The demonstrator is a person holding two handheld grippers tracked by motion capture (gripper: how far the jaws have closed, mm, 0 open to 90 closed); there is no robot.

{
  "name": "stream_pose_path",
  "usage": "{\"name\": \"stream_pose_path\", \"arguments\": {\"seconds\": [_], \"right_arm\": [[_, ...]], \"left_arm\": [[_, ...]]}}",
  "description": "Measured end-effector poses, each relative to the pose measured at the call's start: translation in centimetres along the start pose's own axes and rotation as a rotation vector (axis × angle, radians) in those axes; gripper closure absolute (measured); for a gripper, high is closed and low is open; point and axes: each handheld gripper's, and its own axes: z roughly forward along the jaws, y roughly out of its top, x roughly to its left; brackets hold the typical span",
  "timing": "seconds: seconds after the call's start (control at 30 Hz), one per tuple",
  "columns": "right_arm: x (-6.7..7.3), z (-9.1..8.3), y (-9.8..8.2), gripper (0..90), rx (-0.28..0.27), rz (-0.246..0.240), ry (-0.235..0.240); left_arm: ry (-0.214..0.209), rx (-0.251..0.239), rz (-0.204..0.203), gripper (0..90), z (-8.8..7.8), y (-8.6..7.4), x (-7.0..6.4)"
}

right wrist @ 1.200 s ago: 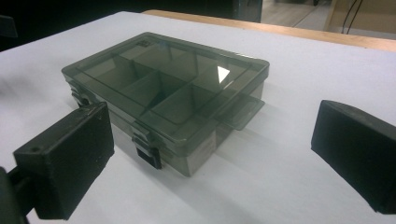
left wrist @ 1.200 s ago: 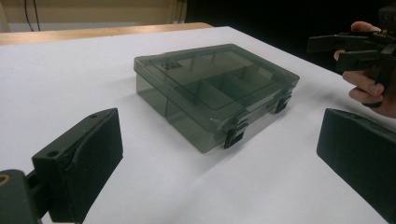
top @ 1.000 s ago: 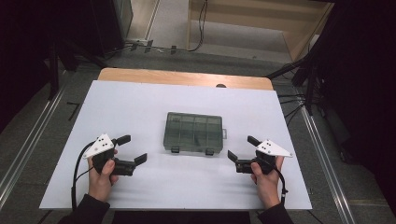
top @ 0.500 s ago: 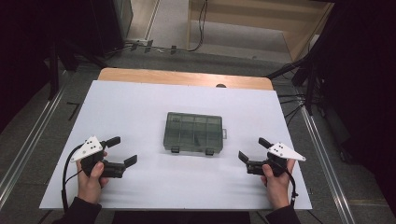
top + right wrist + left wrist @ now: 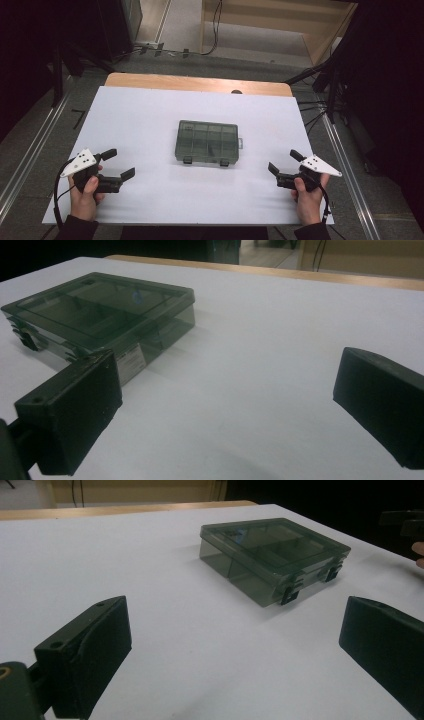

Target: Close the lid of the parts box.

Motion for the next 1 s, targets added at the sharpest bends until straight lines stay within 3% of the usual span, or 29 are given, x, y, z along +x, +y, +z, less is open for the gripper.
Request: {"name": "stream_pose_path", "arguments": {"seconds": [0.53, 1.0], "right_arm": [[-2.6, -2.1, -0.9, 0.0, -0.008, 0.038, -0.039], [-3.9, -2.9, -1.5, 0.0, -0.007, 0.052, -0.068]], "left_arm": [[0.058, 0.002, -0.017, 0.0, -2.7, -0.8, 1.9], [0.089, 0.031, -0.021, 0.0, -3.1, -1.2, 2.8]]}}
